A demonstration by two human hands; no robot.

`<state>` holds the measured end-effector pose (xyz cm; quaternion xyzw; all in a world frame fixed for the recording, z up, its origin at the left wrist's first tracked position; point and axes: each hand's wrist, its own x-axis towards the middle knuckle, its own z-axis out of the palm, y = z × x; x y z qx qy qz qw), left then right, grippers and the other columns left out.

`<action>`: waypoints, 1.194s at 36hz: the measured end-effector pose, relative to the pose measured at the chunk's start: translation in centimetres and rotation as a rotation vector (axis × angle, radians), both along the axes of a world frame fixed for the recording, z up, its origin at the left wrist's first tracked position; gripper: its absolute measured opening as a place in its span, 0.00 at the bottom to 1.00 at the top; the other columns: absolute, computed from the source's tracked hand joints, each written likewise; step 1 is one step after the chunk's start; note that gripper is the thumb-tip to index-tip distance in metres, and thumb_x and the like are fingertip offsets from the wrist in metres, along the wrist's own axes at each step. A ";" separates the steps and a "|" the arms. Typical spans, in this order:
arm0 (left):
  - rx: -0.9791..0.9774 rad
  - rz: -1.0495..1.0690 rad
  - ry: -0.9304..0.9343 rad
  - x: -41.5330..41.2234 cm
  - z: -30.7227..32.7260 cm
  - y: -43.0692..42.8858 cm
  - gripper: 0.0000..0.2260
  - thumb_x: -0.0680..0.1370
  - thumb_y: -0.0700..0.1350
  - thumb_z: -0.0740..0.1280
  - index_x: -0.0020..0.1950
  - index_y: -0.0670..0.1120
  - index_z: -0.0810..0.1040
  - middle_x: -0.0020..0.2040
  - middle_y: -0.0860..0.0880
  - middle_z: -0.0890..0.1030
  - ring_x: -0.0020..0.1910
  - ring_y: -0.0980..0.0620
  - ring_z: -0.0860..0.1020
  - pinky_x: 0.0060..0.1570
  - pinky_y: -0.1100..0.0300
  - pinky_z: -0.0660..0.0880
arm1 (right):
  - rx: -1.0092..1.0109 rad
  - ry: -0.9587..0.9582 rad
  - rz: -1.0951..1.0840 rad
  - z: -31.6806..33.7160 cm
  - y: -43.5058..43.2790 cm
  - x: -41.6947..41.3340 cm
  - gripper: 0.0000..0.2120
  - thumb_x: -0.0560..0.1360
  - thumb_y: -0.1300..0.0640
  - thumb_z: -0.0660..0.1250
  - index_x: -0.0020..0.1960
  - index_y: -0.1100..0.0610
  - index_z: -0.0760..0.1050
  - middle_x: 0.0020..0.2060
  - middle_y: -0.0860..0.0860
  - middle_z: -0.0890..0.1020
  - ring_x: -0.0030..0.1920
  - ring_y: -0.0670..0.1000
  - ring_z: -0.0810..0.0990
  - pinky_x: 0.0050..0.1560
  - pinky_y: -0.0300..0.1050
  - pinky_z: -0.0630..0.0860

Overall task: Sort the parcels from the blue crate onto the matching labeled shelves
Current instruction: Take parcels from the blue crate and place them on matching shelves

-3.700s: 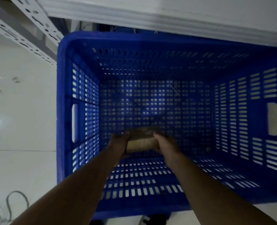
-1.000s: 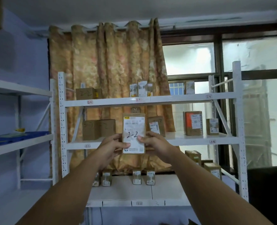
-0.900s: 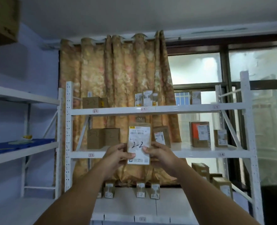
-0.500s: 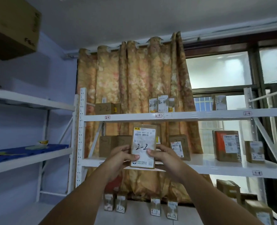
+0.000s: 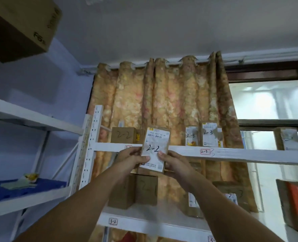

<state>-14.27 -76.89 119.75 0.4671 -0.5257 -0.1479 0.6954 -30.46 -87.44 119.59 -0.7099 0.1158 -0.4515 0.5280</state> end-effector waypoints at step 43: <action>-0.103 0.807 -0.838 27.1 18.7 -25.4 0.14 0.83 0.53 0.62 0.53 0.45 0.80 0.53 0.47 0.78 0.53 0.45 0.77 0.54 0.50 0.75 | -0.204 0.480 -0.322 16.6 -27.4 20.1 0.17 0.75 0.55 0.77 0.60 0.61 0.81 0.46 0.52 0.89 0.40 0.49 0.87 0.35 0.42 0.83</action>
